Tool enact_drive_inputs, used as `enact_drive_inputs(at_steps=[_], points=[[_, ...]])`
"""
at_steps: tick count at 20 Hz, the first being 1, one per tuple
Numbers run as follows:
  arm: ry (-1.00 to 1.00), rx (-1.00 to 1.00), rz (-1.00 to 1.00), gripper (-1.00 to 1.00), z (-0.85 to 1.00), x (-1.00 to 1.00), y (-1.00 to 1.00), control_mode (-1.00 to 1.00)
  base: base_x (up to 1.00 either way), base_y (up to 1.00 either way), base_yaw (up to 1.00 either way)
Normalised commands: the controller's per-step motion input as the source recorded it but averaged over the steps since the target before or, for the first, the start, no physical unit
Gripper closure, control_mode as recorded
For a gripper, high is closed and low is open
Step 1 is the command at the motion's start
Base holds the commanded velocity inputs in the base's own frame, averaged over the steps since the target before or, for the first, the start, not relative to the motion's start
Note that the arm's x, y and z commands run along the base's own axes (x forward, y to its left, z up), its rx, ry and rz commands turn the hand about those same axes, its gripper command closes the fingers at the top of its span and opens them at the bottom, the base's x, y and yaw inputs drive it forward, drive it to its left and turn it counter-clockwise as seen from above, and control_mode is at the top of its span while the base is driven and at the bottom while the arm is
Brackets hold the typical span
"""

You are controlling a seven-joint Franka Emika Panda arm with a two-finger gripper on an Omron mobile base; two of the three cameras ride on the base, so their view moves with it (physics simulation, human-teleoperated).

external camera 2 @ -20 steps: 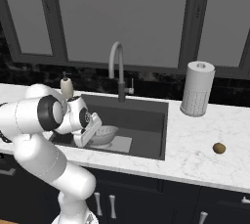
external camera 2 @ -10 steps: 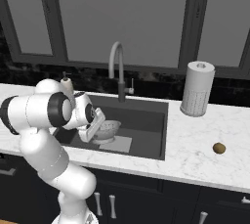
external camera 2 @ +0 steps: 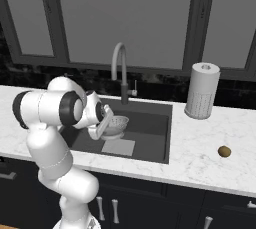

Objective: Put the colander in the sink, put the kiwi, orange in the colander, and turn on the sink faucet and pour water over the colander.

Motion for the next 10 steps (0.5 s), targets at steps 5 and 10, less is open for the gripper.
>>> enact_drive_inputs(at_steps=[5,10], points=[[-0.12,0.0,-0.13,1.0,-0.38,0.12,0.0,-1.0,0.0,0.0,0.0],[-0.05,0.0,-0.15,1.0,-0.65,0.0,0.0,-1.0,0.0,0.0,0.0]])
